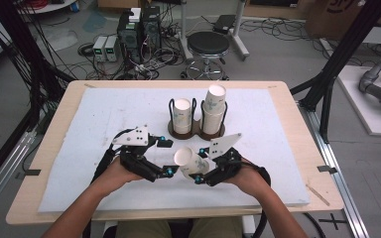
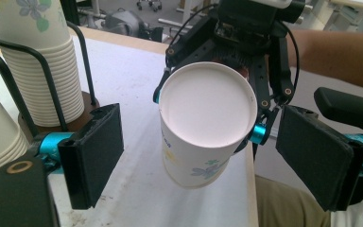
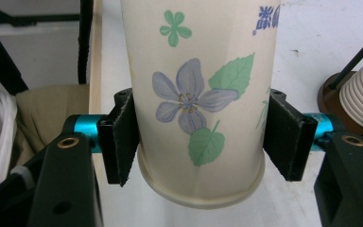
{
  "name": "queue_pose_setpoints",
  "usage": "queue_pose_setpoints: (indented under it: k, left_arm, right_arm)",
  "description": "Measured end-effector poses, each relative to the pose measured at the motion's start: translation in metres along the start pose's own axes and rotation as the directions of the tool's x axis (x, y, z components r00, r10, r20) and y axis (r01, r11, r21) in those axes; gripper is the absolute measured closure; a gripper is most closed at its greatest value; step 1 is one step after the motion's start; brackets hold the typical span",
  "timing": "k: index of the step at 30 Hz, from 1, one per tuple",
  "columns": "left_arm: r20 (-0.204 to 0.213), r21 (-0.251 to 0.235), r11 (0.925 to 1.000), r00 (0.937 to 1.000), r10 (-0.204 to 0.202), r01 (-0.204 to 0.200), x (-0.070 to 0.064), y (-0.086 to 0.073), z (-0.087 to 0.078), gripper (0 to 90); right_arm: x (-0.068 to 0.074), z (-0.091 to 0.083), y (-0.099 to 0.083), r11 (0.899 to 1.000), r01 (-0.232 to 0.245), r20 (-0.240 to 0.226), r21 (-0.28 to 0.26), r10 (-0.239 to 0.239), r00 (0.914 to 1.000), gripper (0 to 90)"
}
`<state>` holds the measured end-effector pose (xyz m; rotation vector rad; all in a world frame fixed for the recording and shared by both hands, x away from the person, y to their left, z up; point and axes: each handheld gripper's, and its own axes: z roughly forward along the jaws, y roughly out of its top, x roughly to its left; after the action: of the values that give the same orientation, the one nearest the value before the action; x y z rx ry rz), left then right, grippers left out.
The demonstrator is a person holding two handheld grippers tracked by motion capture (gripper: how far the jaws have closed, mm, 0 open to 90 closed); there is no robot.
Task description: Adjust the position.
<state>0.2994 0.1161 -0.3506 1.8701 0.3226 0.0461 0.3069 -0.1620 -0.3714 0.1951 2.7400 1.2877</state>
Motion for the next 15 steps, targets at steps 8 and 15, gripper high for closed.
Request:
queue_pose_setpoints:
  k: [8, 15]
  left_arm:
    - [0.018, 0.042, 0.9989, 0.9996, 0.021, -0.022, -0.001, 0.001, 0.002, 16.0]
    - [0.025, 0.072, 0.9968, 0.9991, 0.033, -0.035, -0.002, 0.004, 0.005, 16.2]
  right_arm:
    - [0.000, 0.000, 0.012, 0.996, 0.052, -0.008, 0.079, -0.051, 0.9986, 35.5]
    - [0.001, 0.000, 0.020, 0.990, 0.078, -0.012, 0.118, -0.077, 0.9970, 35.5]
